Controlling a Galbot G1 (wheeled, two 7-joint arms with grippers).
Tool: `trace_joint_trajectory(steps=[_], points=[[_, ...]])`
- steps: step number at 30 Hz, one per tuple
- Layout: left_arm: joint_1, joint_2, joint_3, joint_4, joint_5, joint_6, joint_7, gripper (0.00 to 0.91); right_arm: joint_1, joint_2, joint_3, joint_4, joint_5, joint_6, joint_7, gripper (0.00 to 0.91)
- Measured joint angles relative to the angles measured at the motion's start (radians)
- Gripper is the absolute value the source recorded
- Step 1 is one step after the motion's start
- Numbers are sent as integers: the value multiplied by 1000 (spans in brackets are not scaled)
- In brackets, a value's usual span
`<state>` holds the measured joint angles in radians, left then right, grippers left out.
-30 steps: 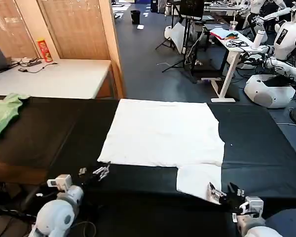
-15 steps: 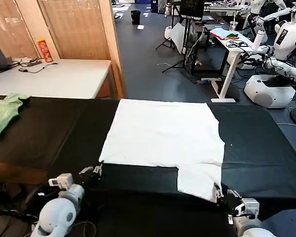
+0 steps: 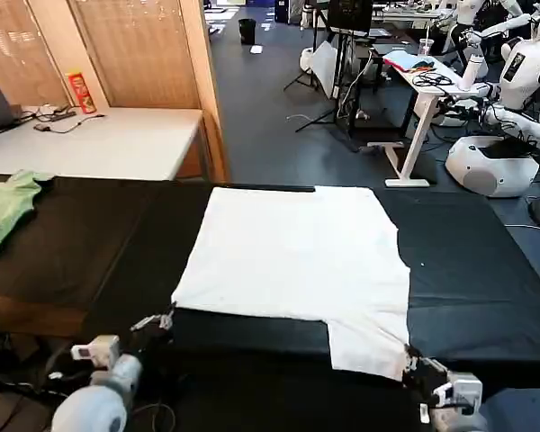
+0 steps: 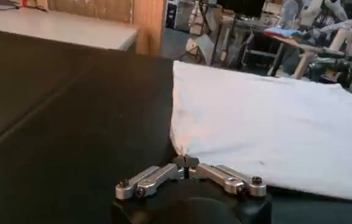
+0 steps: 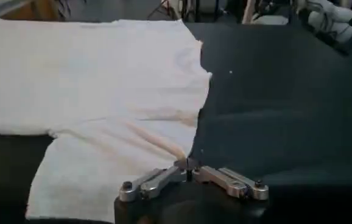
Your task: Fold and organize the clothes.
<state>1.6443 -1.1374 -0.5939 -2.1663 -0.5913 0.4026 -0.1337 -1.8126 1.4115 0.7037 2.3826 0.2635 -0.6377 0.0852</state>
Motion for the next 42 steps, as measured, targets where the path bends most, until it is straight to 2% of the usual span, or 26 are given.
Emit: trace_joint_trajectory(steps=[3, 7, 12, 20, 27, 39, 40, 41, 42], points=[[9, -11, -1, -15, -14, -9, -24, 0, 36, -14, 16, -13, 30, 60, -21, 29], [-25, -33, 8, -5, -5, -36, -41, 0, 120, -44, 21, -82, 60, 129, -30, 29], [-111, -70, 31, 43, 38, -56, -36, 0, 252, -88, -1, -213, 63, 176, -34, 29], [-258, -74, 75, 155, 105, -73, -26, 0, 472, -137, -70, -400, 56, 193, -29, 29], [-360, -44, 99, 258, 112, -79, -20, 0, 587, -177, -119, -529, 52, 200, -35, 29], [-484, -38, 154, 386, 137, -82, -5, 0, 711, -209, -198, -687, 55, 274, -72, 39], [-491, -38, 158, 394, 139, -82, -5, 0, 719, -212, -205, -694, 57, 274, -80, 88], [-498, -38, 161, 400, 141, -82, -5, 0, 726, -217, -212, -697, 59, 270, -91, 497], [-506, -39, 166, 407, 143, -82, -6, 419, 728, -223, -214, -698, 59, 264, -97, 878]])
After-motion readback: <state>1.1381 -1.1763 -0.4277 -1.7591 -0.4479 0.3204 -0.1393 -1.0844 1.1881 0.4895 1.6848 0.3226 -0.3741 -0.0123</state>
